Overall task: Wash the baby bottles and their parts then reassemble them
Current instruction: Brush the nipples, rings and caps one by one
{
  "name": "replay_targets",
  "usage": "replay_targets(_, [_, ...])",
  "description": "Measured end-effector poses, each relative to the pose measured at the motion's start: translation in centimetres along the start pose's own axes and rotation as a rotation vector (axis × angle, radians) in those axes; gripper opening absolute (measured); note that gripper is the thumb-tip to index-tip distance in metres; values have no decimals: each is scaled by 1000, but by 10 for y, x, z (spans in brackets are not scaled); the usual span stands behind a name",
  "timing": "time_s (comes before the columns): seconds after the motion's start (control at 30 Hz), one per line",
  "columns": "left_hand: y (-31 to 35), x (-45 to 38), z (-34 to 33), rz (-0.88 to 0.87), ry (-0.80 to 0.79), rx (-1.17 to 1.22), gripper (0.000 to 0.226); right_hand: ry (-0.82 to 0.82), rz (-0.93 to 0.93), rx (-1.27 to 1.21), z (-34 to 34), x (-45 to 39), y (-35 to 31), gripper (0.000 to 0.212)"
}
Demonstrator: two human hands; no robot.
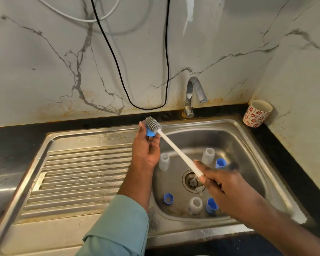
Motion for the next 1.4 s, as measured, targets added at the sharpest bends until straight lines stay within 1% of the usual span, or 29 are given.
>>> replay_targets(0.07, [-5, 5, 2, 1, -12, -66, 32, 42, -18, -22, 6, -9, 2, 41])
replay_targets(0.13, [-2, 2, 4, -31, 53, -113, 33, 36, -11, 6, 9, -12, 1, 40])
replay_targets(0.2, [4, -3, 7, -60, 122, -143, 35, -8, 13, 27, 7, -6, 1, 40])
replay_targets(0.27, [3, -1, 5, -43, 100, -192, 34, -25, 30, -3, 6, -4, -1, 41])
replay_targets(0.37, [-3, 4, 2, -18, 78, -226, 36, 31, -4, -52, 7, -14, 1, 41])
replay_targets(0.47, [10, -4, 6, -51, 147, -214, 34, -34, -3, -49, 3, -7, 4, 40])
replay_targets(0.53, [7, -2, 7, -48, 140, -272, 36, -62, -3, -84, 3, -2, 2, 39])
replay_targets(0.6, [-8, 6, 4, -15, 99, -334, 40, 4, -28, -127, 6, -11, 3, 38])
replay_targets(0.67, [-11, 7, 2, 8, 106, -325, 40, 49, -66, -94, 4, -17, 4, 40])
replay_targets(0.7, [-8, 4, 3, 7, 134, -295, 39, 49, -67, -47, 2, -15, 5, 41])
replay_targets(0.77, [-1, 0, 7, -2, 194, -243, 37, 15, -35, 4, -2, -5, 7, 42])
replay_targets(0.8, [-1, 1, 9, -6, 200, -255, 37, -13, -16, 3, -4, 0, 6, 41])
replay_targets(0.83, [-5, 3, 9, -1, 182, -288, 37, -26, -8, -10, -4, 1, 5, 40])
replay_targets(0.93, [-19, 9, 4, 48, 104, -313, 42, 43, -81, -85, 5, -12, 9, 37])
replay_targets(1.0, [-14, 4, 3, 52, 127, -253, 42, 49, -98, -59, 6, -11, 13, 37])
replay_targets(1.07, [-8, -2, 9, 34, 180, -205, 40, -2, -61, -46, 2, -2, 13, 36])
replay_targets(1.1, [-9, -2, 12, 31, 178, -230, 41, -30, -33, -49, -1, 2, 11, 34])
replay_targets(1.13, [-13, 0, 12, 47, 146, -276, 43, -25, -21, -65, 1, 1, 12, 33])
replay_targets(1.2, [-25, 6, 11, 96, 55, -348, 48, 43, -70, -114, 8, -7, 18, 35])
replay_targets(1.23, [-26, 6, 12, 103, 40, -364, 48, 66, -86, -121, 9, -9, 19, 37])
replay_targets(1.27, [-23, 5, 13, 95, 54, -371, 47, 71, -84, -113, 8, -8, 19, 38])
replay_targets(1.33, [-16, 2, 18, 65, 127, -366, 45, 29, -59, -101, 2, 1, 17, 41])
replay_targets(1.4, [-16, 3, 19, 36, 131, -384, 45, -33, -24, -118, -2, 8, 10, 40])
Point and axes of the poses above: each hand's wrist, its own x-axis away from the middle knuckle, its own z-axis out of the back of the hand, y = z × x, the point moved 7 cm from there along -x, towards the middle knuckle, and after that the axes turned 12 degrees about -z, right-handed, at the moved point
